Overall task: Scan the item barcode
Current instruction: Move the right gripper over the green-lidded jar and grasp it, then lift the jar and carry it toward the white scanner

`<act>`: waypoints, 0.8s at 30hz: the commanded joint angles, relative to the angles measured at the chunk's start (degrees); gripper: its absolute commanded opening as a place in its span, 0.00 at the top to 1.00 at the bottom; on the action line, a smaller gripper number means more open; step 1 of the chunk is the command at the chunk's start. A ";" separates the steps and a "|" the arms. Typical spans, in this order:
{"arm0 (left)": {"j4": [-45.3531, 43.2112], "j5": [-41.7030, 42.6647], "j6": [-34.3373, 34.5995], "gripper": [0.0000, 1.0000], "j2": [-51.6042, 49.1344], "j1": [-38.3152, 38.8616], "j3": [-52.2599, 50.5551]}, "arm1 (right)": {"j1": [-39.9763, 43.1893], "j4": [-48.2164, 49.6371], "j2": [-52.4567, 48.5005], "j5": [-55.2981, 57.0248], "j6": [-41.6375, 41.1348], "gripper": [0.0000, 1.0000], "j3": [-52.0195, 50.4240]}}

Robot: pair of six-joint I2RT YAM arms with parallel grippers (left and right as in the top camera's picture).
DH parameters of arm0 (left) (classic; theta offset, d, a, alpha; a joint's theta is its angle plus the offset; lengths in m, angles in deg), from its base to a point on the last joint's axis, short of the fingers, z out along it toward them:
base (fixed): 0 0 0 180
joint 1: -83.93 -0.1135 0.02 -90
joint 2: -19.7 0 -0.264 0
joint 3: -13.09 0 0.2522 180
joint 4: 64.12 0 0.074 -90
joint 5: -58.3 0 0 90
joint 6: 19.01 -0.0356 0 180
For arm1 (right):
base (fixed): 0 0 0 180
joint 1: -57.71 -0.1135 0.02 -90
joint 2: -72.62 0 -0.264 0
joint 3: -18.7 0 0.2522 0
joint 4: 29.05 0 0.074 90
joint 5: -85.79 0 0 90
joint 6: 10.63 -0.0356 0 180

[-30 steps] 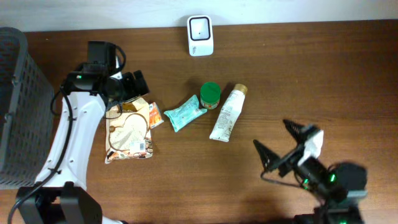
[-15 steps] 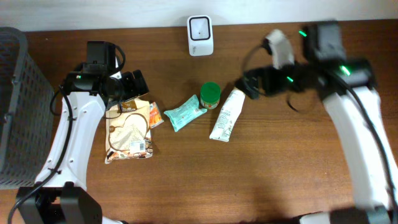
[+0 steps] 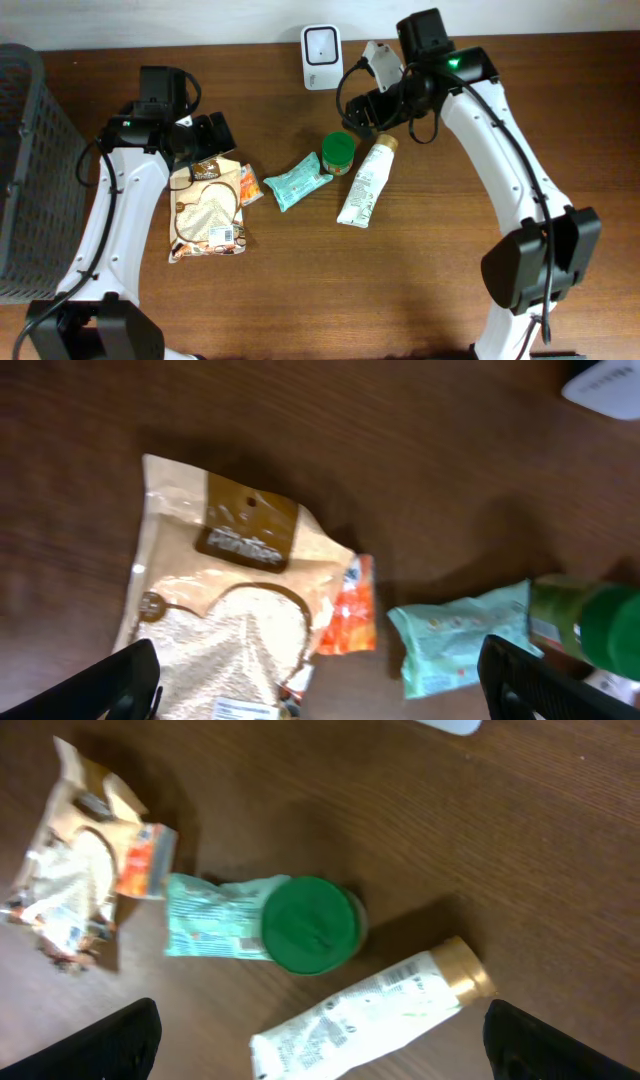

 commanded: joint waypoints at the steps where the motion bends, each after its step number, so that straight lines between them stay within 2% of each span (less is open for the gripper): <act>1: 0.61 -3.69 -4.61 0.01 0.24 -1.31 0.87 | -3.56 0.68 -1.86 9.05 1.81 0.02 1.49; 2: 0.15 -3.87 -9.25 0.01 0.24 -1.90 0.87 | -4.92 1.07 -2.16 10.54 3.02 0.02 1.49; 5: -1.22 -4.83 -11.82 0.01 0.24 -3.19 0.87 | -7.15 1.77 -2.99 13.18 4.17 0.02 1.49; 12: -1.16 -7.98 -11.82 0.01 0.22 -5.88 0.83 | -10.32 2.64 -7.87 13.60 10.58 0.02 1.49; 21: -1.18 -7.98 -11.82 0.01 0.22 -5.86 0.83 | -10.47 4.33 -13.73 14.43 10.86 0.00 1.49; 24: -1.16 -7.98 -11.82 0.01 0.22 -5.86 0.83 | -10.47 4.46 -14.43 14.43 10.84 0.06 1.49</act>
